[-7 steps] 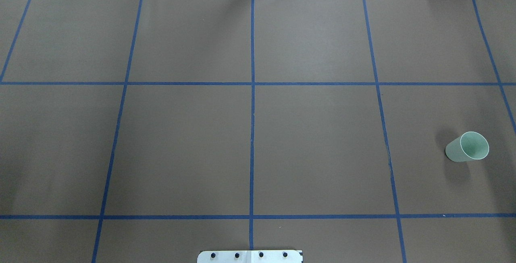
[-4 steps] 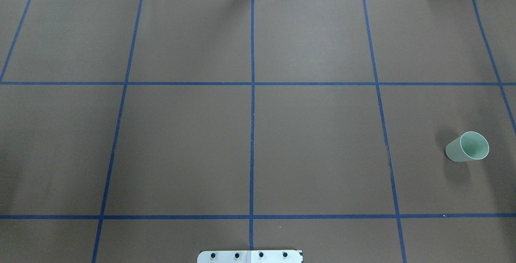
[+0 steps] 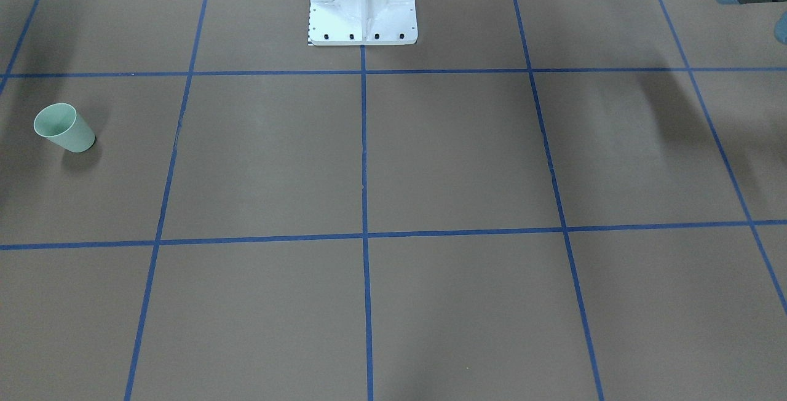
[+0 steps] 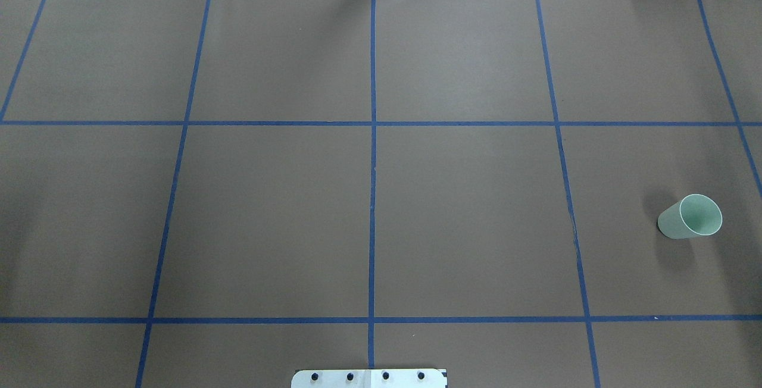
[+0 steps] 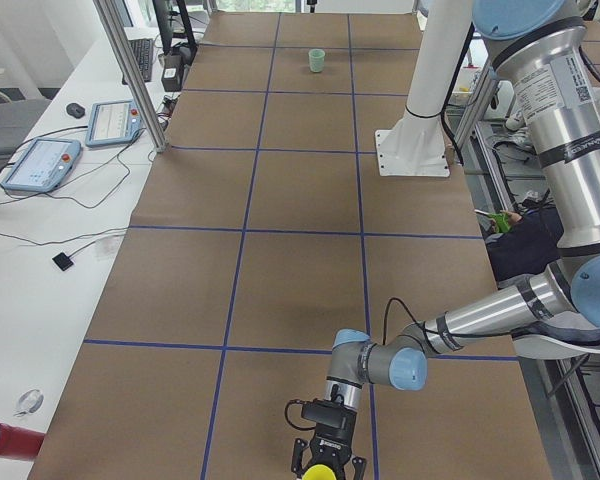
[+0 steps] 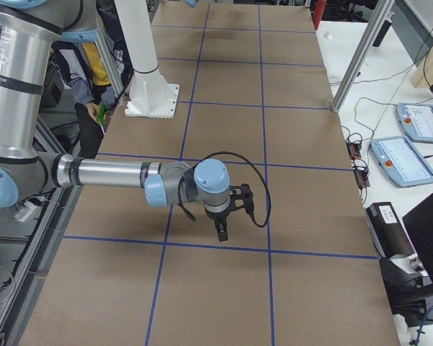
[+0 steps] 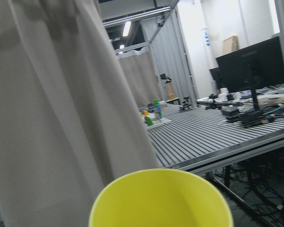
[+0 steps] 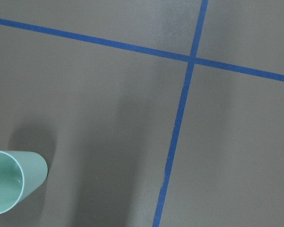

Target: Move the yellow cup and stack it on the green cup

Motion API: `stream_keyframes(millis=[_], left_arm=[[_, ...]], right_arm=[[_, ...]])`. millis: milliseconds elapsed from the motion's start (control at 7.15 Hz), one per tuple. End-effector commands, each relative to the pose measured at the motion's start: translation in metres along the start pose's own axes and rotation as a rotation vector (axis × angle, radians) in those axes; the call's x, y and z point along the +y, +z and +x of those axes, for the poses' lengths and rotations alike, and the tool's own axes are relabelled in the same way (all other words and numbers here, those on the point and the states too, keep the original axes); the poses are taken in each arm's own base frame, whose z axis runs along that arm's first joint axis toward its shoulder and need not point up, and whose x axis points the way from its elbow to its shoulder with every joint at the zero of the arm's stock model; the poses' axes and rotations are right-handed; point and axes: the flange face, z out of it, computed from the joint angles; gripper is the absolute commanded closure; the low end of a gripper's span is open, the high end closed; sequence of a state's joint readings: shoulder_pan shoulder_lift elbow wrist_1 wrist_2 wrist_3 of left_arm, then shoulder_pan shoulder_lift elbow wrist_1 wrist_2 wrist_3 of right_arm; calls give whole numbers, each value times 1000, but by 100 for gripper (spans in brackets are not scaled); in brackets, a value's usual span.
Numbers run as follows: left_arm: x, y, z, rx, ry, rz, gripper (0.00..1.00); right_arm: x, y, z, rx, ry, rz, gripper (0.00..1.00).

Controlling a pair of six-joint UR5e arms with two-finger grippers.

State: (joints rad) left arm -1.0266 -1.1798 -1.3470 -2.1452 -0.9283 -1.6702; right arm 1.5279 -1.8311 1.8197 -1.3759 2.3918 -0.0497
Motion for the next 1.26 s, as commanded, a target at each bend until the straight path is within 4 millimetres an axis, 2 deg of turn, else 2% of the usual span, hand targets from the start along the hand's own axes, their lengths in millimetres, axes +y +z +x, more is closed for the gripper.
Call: stream_keyframes(millis=[0, 140, 280, 559, 699, 839, 979, 1119], left_arm=[[-30, -15, 8, 301, 144, 44, 69], [-36, -29, 28, 443, 165, 45, 69], [-37, -45, 34, 586, 196, 5, 69], [-45, -89, 55, 946, 326, 17, 70], [-45, -110, 55, 1118, 347, -1, 70], [-51, -136, 65, 1302, 352, 24, 73], [-61, -166, 89, 1477, 349, 50, 74], [-79, -199, 117, 1614, 315, 126, 74]], right_arm=[[-2, -2, -3, -6, -2, 6, 0], [-4, -4, -5, -13, -20, 25, 0], [-4, -3, -7, -37, -29, 33, 0], [-6, -7, -11, -48, -38, 41, 0], [-8, -11, -15, -49, -52, 56, 0], [-11, -16, -20, -47, -91, 90, 0], [-21, -21, -26, -45, -136, 126, 0], [-34, -27, -32, -49, -156, 145, 0]])
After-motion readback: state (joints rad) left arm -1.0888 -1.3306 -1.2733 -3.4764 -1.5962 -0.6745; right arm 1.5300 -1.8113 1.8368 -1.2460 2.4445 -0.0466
